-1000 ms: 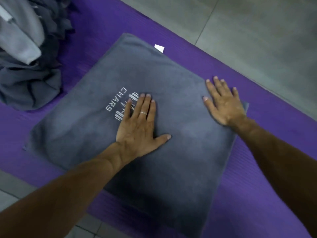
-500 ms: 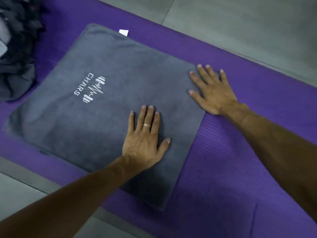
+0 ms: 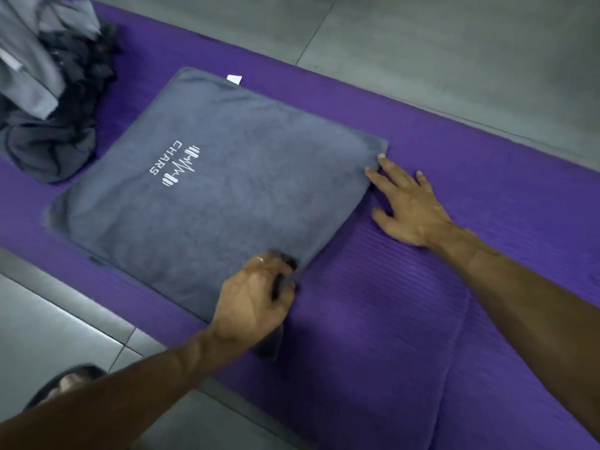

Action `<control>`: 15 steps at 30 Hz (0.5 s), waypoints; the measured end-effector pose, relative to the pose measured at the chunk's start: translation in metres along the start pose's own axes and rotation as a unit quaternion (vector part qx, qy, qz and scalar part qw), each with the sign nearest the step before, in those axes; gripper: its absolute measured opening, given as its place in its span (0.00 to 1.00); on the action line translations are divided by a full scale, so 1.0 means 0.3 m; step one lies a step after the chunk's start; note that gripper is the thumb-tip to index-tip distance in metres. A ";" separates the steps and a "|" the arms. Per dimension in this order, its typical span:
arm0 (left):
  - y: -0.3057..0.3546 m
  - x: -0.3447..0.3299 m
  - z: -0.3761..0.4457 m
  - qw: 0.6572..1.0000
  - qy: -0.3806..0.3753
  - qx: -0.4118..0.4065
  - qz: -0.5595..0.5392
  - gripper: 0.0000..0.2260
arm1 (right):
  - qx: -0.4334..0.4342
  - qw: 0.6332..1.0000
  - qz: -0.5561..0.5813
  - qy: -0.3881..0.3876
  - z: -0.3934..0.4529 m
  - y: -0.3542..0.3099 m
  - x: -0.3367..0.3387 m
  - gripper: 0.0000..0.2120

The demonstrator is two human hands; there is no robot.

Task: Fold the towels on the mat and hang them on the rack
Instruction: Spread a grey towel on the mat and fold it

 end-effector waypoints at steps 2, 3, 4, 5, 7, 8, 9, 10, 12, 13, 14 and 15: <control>-0.063 0.058 -0.004 0.991 0.019 0.087 -0.099 0.04 | 0.003 1.000 0.013 0.003 -0.009 -0.020 0.022 0.38; -0.095 0.077 -0.007 0.982 0.019 0.123 -0.146 0.09 | 0.008 1.000 0.006 0.010 -0.005 -0.036 0.027 0.39; -0.124 0.088 -0.013 0.970 0.008 0.147 -0.193 0.11 | 0.015 1.000 0.001 0.026 0.006 -0.056 0.036 0.39; -0.145 0.095 -0.019 0.964 -0.004 0.155 -0.218 0.12 | 0.021 0.999 0.004 0.046 0.025 -0.074 0.046 0.37; -0.164 0.104 -0.034 0.964 -0.029 0.145 -0.223 0.13 | 0.029 0.996 0.014 0.086 0.079 -0.110 0.065 0.31; -0.171 0.102 -0.042 0.963 -0.038 0.143 -0.227 0.13 | 0.031 0.995 0.012 0.094 0.112 -0.126 0.070 0.27; -0.178 0.102 -0.047 0.959 -0.040 0.147 -0.240 0.13 | 0.027 0.995 0.003 0.095 0.141 -0.140 0.077 0.21; -0.185 0.100 -0.051 0.953 -0.041 0.154 -0.257 0.12 | 0.018 0.996 -0.007 0.092 0.162 -0.149 0.086 0.15; -0.180 0.084 -0.049 0.945 -0.059 0.159 -0.281 0.10 | -0.012 0.995 -0.010 0.100 0.170 -0.135 0.120 0.10; -0.163 0.073 -0.047 0.941 -0.078 0.156 -0.290 0.09 | -0.029 0.993 0.001 0.115 0.156 -0.109 0.140 0.09; -0.143 0.063 -0.044 0.937 -0.094 0.151 -0.301 0.08 | -0.038 0.991 0.010 0.127 0.135 -0.081 0.157 0.09; -0.120 0.060 -0.039 0.935 -0.102 0.142 -0.309 0.08 | -0.039 0.991 0.020 0.124 0.111 -0.061 0.164 0.12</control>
Point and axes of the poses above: each hand's wrist, its own z-axis towards the middle knuckle, its own x-axis out of the back of the hand, y = z × x, the point moved 7 cm from there along z, towards the middle knuckle, and after that the axes turned 2 degrees about z, right-handed, at the moved point
